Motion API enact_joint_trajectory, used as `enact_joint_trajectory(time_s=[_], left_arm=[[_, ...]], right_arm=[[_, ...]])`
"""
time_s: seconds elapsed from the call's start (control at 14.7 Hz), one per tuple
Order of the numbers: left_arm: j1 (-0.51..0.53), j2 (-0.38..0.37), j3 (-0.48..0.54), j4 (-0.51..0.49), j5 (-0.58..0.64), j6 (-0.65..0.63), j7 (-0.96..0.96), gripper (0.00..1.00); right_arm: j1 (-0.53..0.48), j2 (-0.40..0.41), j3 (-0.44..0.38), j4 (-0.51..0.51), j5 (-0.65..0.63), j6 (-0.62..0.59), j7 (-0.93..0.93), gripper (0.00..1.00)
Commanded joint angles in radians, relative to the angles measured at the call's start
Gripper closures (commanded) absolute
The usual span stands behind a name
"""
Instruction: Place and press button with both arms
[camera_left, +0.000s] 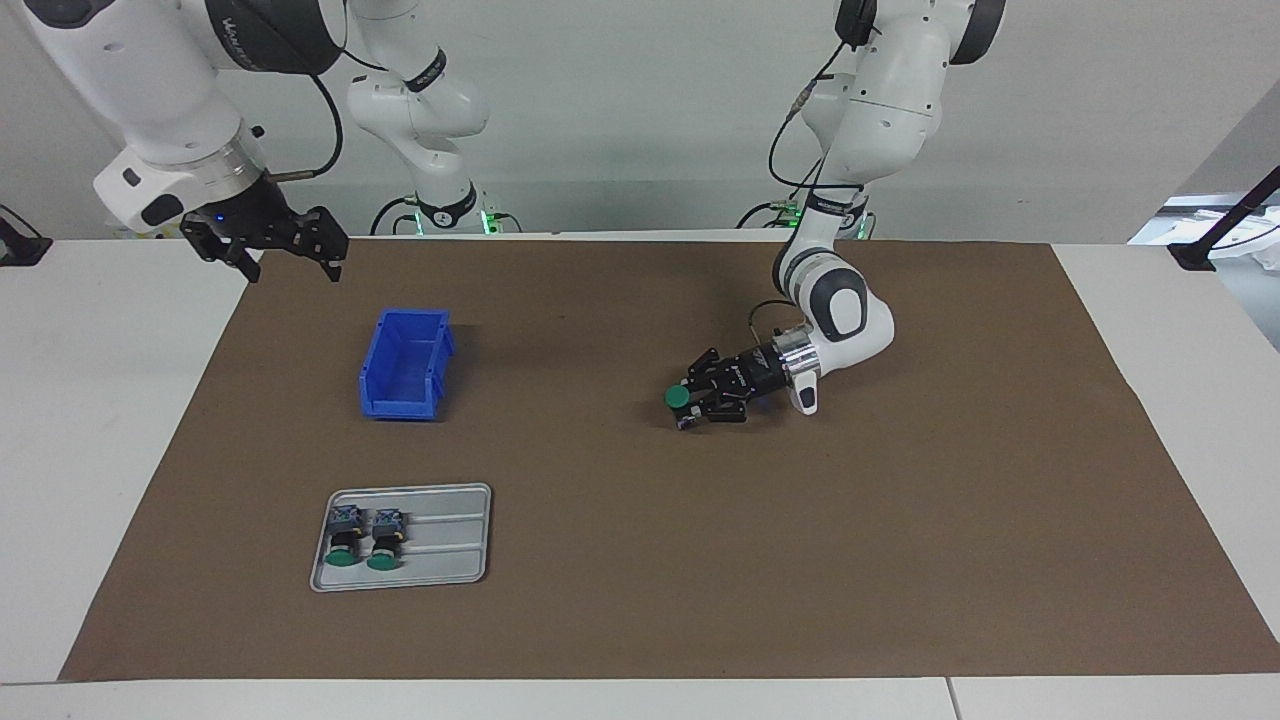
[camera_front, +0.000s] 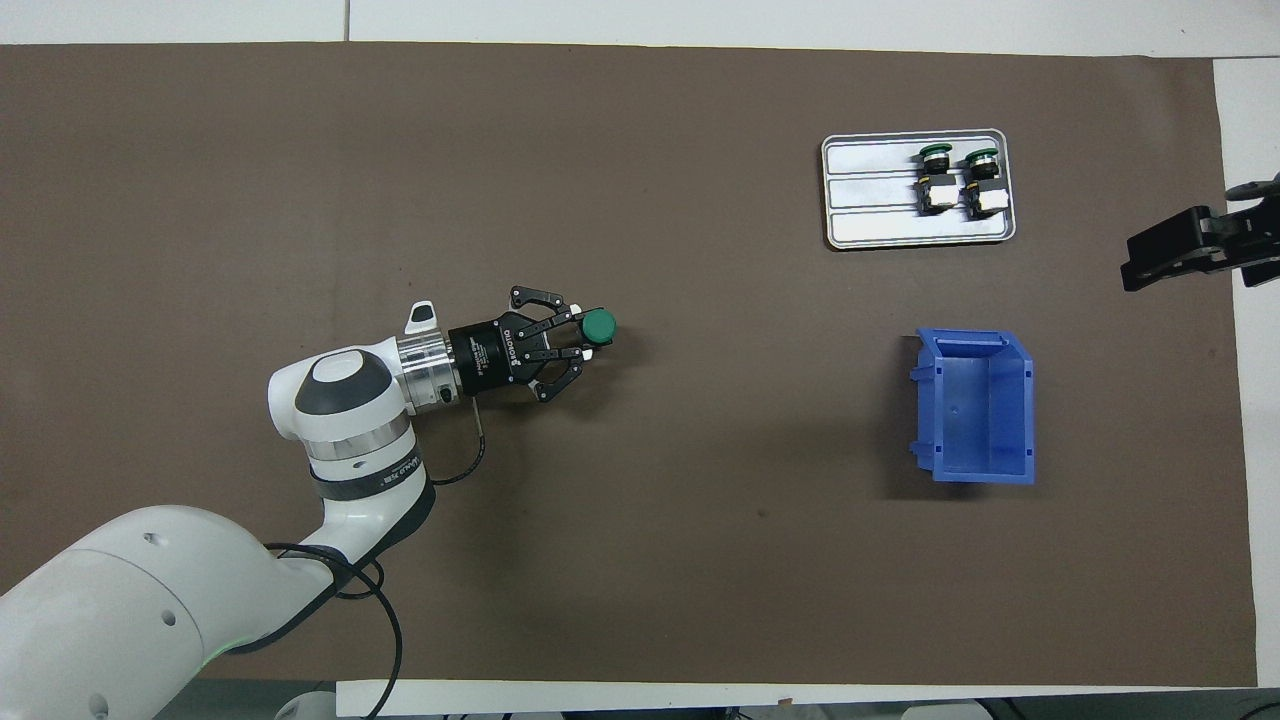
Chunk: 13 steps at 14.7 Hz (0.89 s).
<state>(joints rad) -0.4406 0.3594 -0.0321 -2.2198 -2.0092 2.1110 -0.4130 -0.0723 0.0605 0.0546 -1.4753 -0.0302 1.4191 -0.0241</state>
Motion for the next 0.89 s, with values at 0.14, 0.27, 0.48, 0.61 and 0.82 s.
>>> enact_joint_trajectory(time_s=[0.14,0.27,0.48,0.61,0.82], left_arm=[[-0.023,-0.002,0.005,-0.009,-0.029,0.018,0.019,0.98],[-0.021,-0.002,0.006,-0.011,-0.029,0.018,0.019,0.92],[-0.013,-0.005,0.006,-0.018,-0.029,0.01,0.019,0.87],[-0.012,-0.005,0.006,-0.018,-0.029,0.01,0.019,0.83],[-0.012,-0.007,0.006,-0.021,-0.031,0.01,0.019,0.77]], right_arm=[[-0.014,-0.024,0.01,-0.031,-0.001,0.015,-0.017,0.01],[-0.014,-0.024,0.01,-0.031,-0.001,0.015,-0.017,0.01],[-0.014,-0.024,0.01,-0.031,-0.001,0.015,-0.017,0.01],[-0.014,-0.024,0.01,-0.031,-0.001,0.015,-0.017,0.01],[-0.015,-0.024,0.01,-0.031,-0.001,0.015,-0.017,0.01]])
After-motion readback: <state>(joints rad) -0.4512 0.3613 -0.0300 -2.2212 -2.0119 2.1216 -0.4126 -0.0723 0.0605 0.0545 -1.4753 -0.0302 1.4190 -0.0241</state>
